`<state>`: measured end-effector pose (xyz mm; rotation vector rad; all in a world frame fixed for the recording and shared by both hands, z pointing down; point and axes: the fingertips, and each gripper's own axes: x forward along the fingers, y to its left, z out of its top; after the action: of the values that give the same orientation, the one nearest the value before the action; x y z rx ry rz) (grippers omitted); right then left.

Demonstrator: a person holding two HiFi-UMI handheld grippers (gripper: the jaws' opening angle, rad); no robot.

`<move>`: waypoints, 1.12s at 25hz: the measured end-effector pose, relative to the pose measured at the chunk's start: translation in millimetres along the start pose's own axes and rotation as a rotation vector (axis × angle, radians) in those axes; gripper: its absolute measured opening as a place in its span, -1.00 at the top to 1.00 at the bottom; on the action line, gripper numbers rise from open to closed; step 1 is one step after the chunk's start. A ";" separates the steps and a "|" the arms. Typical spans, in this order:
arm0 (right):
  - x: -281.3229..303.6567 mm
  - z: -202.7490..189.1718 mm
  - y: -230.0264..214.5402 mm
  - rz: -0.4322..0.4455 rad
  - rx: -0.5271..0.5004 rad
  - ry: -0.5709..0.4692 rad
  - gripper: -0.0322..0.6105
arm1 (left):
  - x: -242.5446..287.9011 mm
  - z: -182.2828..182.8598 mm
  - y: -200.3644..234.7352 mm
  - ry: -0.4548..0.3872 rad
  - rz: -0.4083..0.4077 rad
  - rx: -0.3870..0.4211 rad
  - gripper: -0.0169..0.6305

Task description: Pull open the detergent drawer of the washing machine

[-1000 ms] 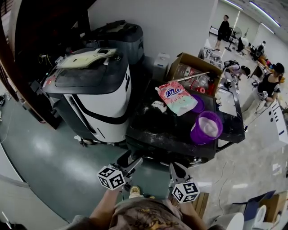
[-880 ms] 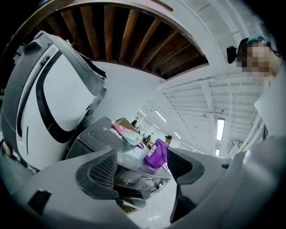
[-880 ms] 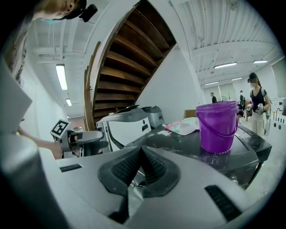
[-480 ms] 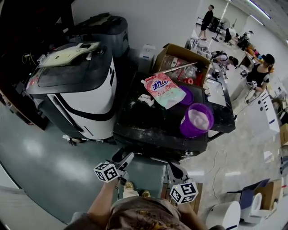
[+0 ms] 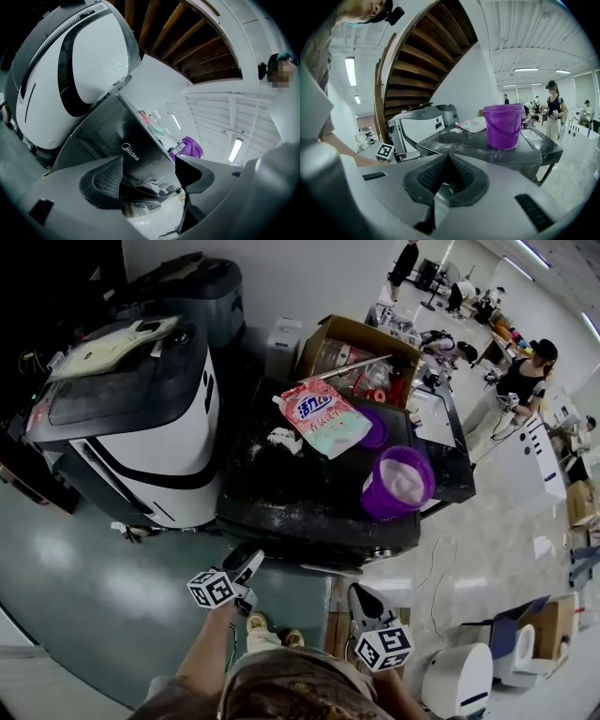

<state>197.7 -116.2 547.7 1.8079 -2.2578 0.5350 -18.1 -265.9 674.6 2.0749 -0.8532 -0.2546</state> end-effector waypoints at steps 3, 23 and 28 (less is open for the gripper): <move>-2.2 -3.5 -5.1 -0.027 0.000 0.019 0.89 | 9.0 -6.6 9.3 0.018 -0.027 -0.032 -0.13; 14.5 -5.1 -6.8 -0.097 -0.028 0.096 0.89 | 39.9 -11.7 48.1 0.010 -0.198 -0.196 -0.12; 14.7 -8.3 -7.9 -0.121 -0.024 0.116 0.89 | 41.5 -6.6 46.1 -0.005 -0.238 -0.246 -0.12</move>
<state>201.4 -127.6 562.0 1.8376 -2.0555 0.5719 -6.3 -307.2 719.7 1.9419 -0.5463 -0.4696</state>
